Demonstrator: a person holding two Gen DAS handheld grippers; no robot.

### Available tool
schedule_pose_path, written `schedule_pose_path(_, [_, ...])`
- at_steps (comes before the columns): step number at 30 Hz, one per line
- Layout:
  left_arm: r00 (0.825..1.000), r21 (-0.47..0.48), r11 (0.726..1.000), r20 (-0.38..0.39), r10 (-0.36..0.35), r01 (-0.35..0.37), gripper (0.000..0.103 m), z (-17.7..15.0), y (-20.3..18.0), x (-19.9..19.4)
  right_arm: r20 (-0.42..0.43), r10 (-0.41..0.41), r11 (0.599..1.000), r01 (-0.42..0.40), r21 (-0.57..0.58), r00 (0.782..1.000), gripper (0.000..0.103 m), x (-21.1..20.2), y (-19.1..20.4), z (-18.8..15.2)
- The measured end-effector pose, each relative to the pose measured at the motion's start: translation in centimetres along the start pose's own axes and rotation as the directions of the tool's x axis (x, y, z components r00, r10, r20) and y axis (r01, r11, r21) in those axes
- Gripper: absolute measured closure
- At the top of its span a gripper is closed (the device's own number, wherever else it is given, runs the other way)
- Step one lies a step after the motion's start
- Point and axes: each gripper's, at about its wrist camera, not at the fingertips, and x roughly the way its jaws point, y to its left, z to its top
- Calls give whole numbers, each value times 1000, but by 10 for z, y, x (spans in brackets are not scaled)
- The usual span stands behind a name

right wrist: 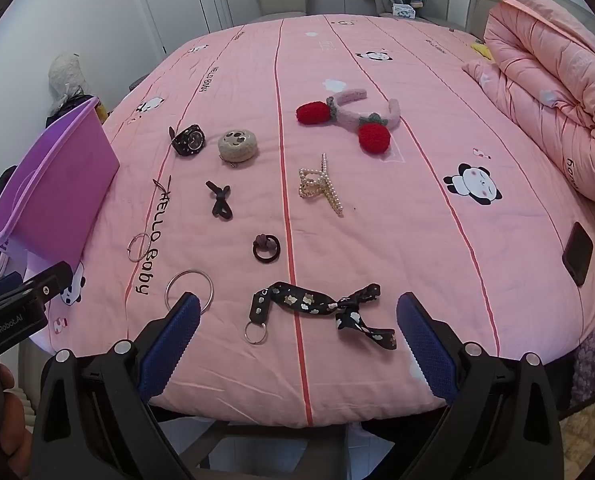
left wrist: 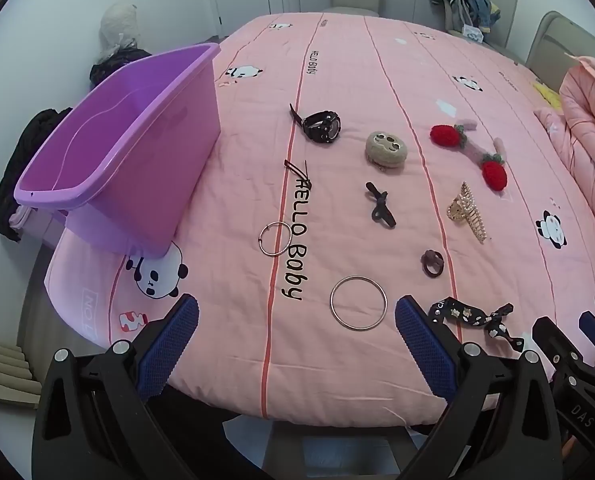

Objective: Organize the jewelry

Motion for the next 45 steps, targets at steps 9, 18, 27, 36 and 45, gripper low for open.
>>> schedule_pose_path(9, [1000,0,1000,0,2,-2,6,0,1,1,0,1,1000,-1,1,1000,9,0,0,0])
schedule_pose_path(18, [1000,1,1000,0,5,-5,6,-1,1,1,2,0,1000,0,-2,1000,9,1,0,0])
schedule_pose_path(27, [1000,1,1000,-3,6,-6,6,1,0,4,6,-1,1000,1,-6,1000,9,-1,2,2])
schedule_pose_path(36, [1000,4,1000,-6,5,-5,6,0,0,5,15,-3,1000,3,-14,1000,9,-2,3,2])
schedule_pose_path(45, [1000,2,1000,-24,1,-1,6,-3,0,12,13,14,1000,-14,-14,1000,9,2,-1,-2])
